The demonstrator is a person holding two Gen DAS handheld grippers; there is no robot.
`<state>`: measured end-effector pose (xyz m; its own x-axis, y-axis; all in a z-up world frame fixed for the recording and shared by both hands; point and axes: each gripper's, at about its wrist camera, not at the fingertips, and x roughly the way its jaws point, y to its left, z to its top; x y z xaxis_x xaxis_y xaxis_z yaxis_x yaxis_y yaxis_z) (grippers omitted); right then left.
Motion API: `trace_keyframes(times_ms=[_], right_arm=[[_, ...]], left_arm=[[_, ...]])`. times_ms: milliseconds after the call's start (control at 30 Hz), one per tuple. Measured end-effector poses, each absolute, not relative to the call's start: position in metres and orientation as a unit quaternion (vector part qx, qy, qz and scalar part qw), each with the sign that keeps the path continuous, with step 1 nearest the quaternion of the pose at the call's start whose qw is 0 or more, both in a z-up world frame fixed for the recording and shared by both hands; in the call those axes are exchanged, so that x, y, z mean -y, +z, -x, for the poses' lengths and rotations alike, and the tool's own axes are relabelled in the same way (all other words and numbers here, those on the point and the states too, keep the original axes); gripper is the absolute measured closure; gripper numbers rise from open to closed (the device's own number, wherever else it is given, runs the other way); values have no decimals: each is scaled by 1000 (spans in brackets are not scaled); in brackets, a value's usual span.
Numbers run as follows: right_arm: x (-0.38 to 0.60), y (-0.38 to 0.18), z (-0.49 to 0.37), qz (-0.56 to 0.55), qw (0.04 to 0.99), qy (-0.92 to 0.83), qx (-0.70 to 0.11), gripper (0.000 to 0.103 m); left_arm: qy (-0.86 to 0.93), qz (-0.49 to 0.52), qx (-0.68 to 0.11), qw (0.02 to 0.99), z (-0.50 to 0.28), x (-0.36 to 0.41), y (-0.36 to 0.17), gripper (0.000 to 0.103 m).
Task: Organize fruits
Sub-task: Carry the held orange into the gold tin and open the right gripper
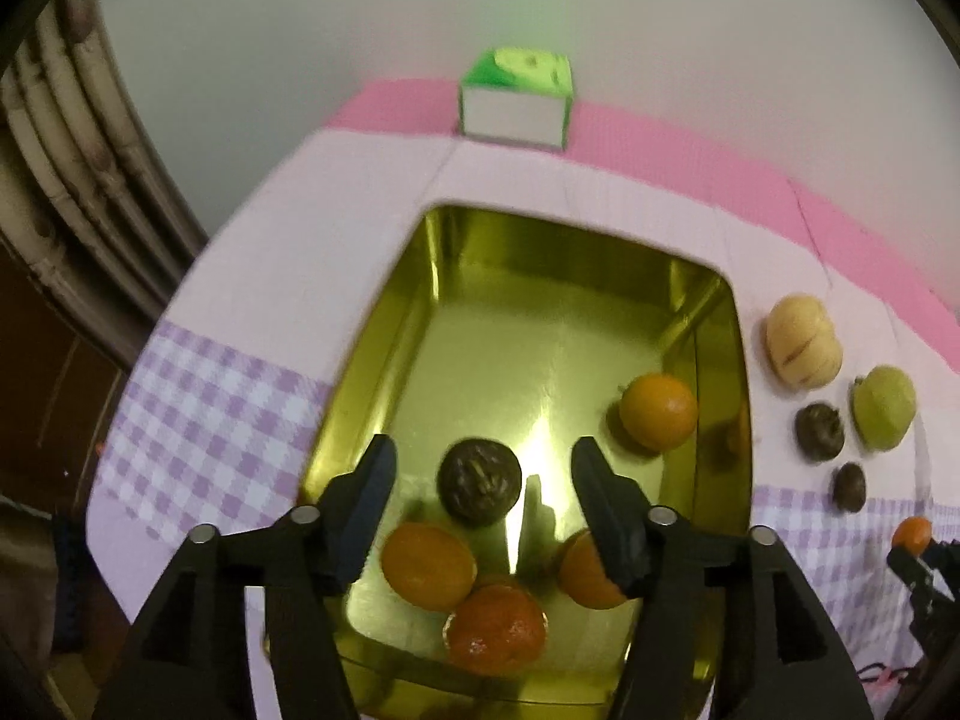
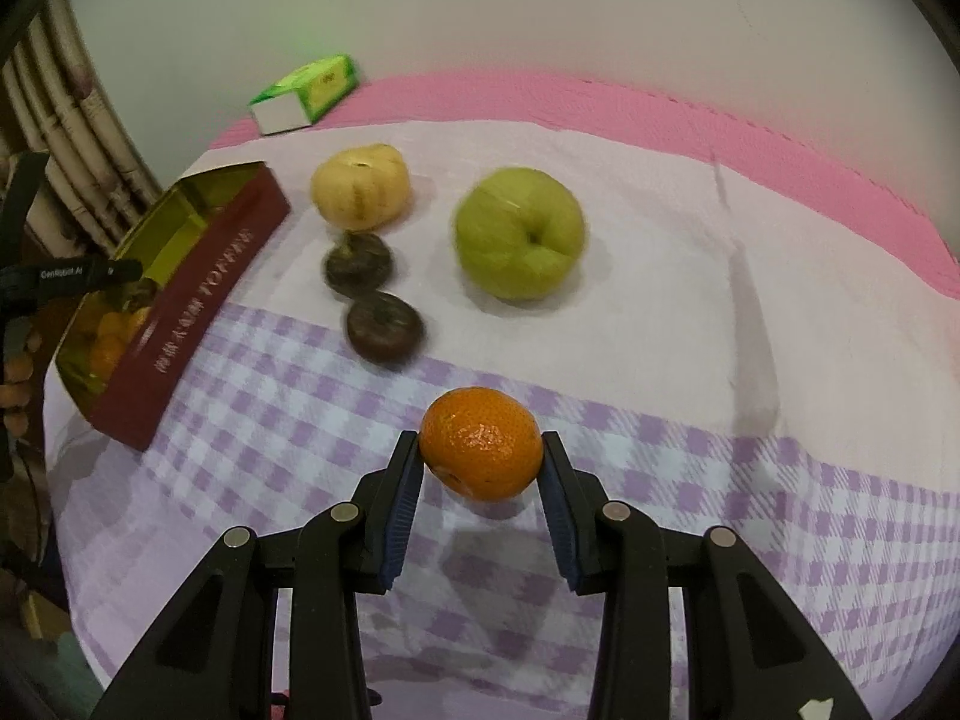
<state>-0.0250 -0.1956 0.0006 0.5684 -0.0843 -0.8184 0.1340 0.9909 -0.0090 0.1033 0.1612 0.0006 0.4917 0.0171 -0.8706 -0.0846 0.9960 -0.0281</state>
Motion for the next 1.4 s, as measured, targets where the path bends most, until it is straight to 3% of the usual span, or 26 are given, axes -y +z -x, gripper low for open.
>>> trace_keyframes(times_ms=[433,733,1400], right_arm=[[88,23,-23,28,891,73,-447,67],[2,15,-49,88,872,154,-455,67],[-34,-18,-72,128,845,161,-493,67]], left_arm=[[81,29,-468,880,-63,-192,27,27],[115,62,-458,879,-46,-220,35,27],[128,100,-466,870,-49,-240,34,26]])
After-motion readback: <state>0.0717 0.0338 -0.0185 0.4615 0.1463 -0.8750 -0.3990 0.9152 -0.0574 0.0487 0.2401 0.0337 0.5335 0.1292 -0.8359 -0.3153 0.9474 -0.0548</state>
